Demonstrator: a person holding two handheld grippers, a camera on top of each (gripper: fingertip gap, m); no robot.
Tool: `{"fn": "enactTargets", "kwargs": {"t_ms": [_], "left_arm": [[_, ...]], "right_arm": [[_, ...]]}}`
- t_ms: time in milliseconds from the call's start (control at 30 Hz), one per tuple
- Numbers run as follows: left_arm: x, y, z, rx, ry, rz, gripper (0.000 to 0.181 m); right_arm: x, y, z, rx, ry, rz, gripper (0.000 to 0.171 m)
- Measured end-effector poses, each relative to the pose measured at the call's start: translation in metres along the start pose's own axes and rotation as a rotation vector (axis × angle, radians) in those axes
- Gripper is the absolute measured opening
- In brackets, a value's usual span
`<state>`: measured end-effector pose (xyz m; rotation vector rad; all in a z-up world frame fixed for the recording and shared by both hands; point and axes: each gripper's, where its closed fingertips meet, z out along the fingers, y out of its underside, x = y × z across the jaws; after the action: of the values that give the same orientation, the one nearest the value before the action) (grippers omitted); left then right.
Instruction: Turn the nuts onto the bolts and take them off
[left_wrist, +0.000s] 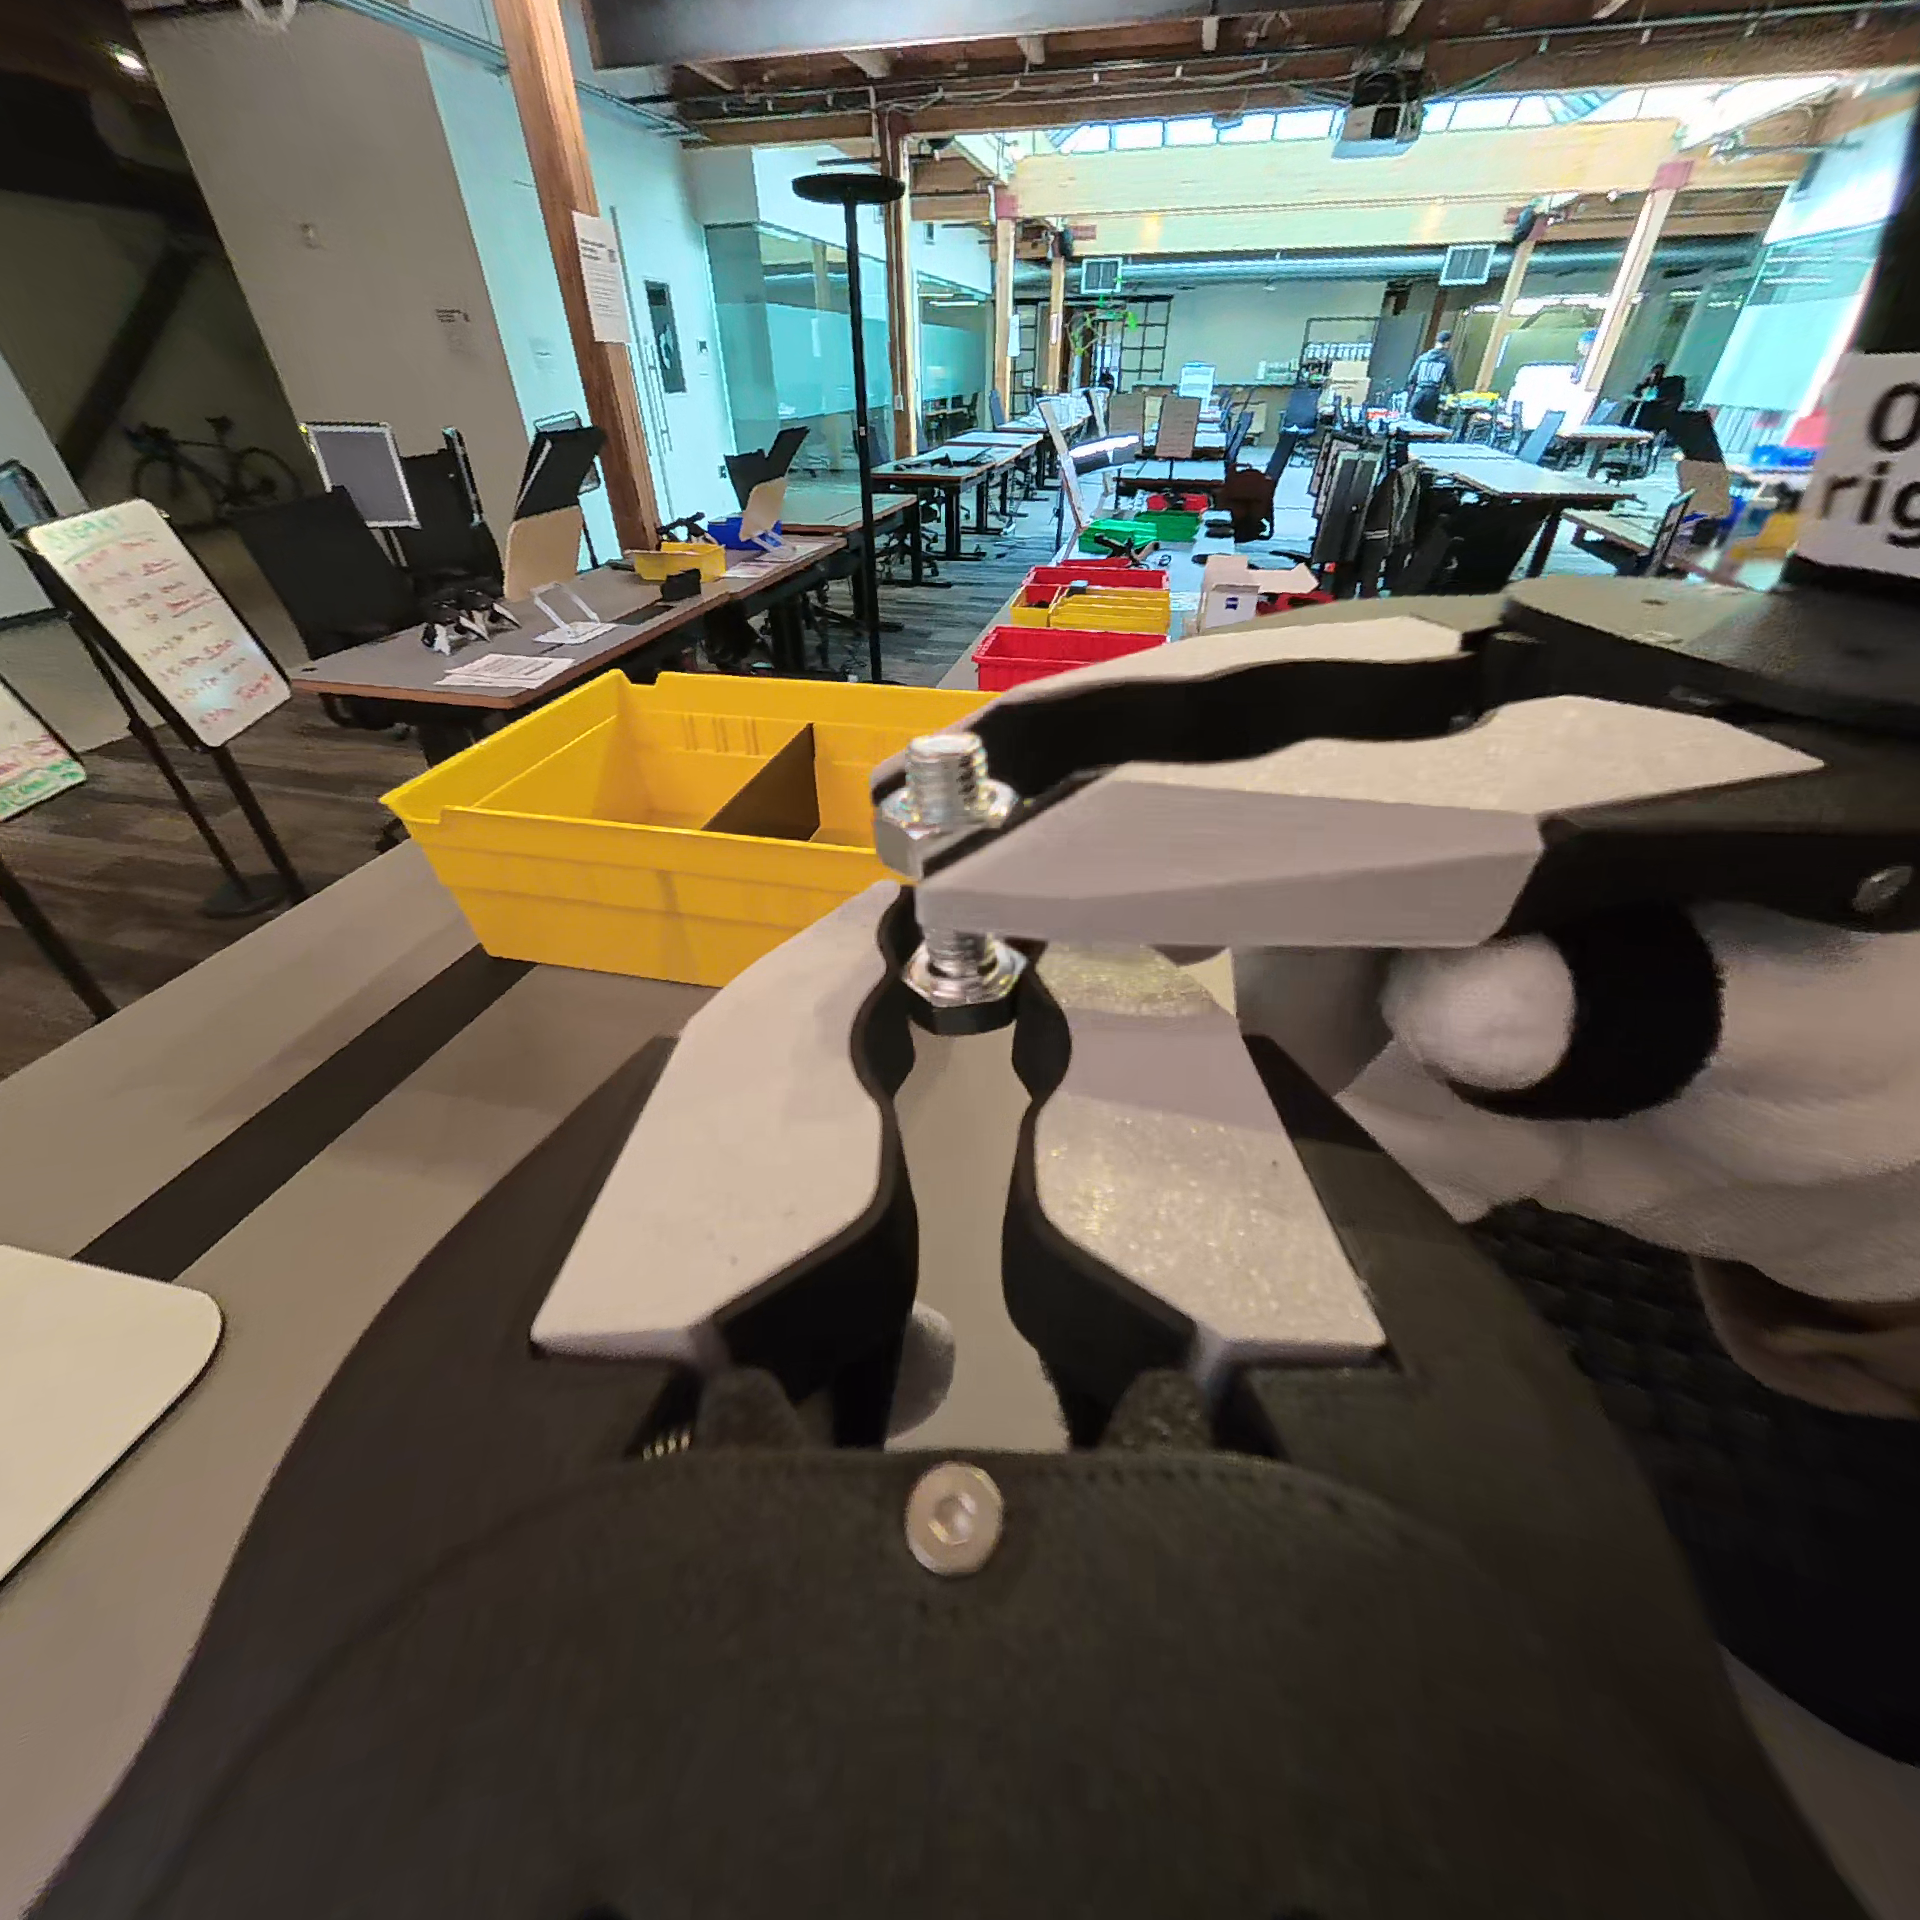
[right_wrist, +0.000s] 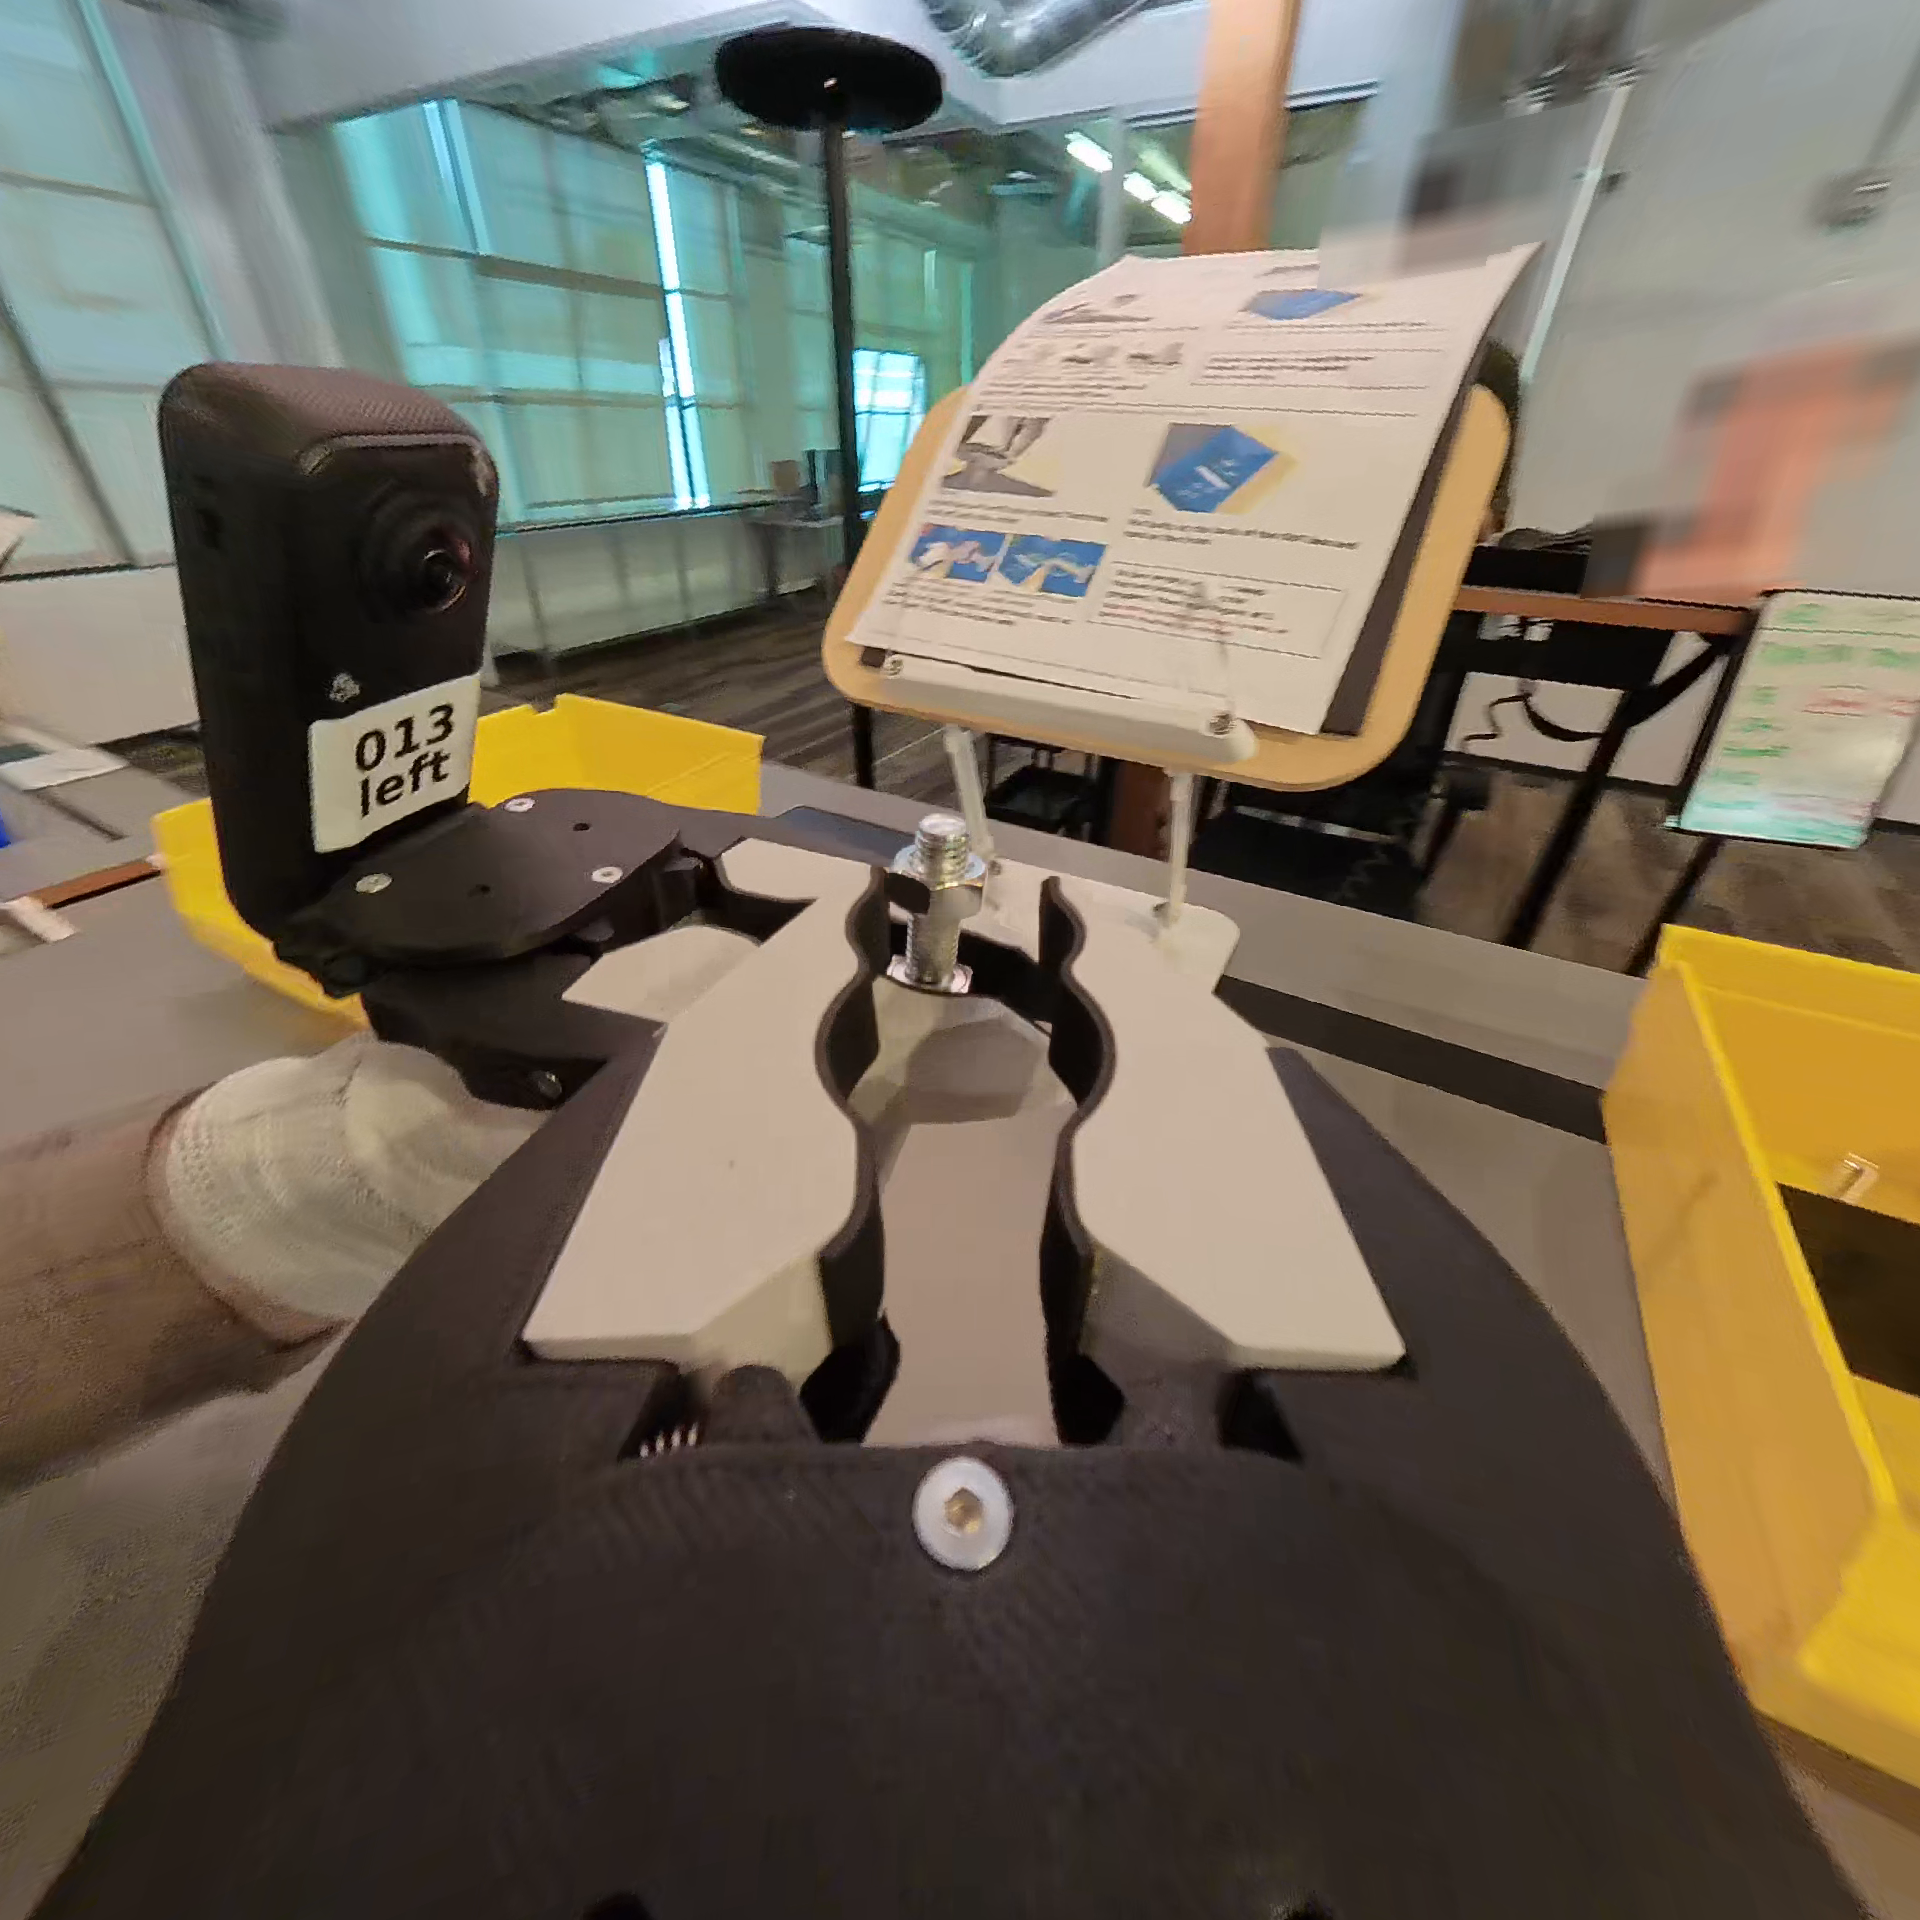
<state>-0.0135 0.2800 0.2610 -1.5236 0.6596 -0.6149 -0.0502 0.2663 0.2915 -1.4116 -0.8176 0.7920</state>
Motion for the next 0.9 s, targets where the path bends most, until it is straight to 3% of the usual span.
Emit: {"fn": "enactTargets", "kwargs": {"t_ms": [133, 400, 600, 900], "left_arm": [[-0.001, 0.003, 0.002, -0.006, -0.009, -0.001, 0.015], [0.0, 0.002, 0.0, -0.005, 0.01, -0.006, 0.016], [0.007, -0.004, -0.006, -0.005, 0.085, -0.019, 0.016], [0.028, -0.014, -0.011, 0.014, 0.207, -0.056, 0.016]], "right_arm": [[-0.001, 0.002, 0.0, 0.002, 0.045, -0.007, 0.016], [-0.003, 0.001, 0.001, 0.015, -0.009, -0.021, 0.015], [-0.01, -0.006, -0.003, 0.033, -0.192, -0.035, 0.015], [-0.023, -0.016, -0.02, 0.066, -0.612, -0.021, 0.015]]}}
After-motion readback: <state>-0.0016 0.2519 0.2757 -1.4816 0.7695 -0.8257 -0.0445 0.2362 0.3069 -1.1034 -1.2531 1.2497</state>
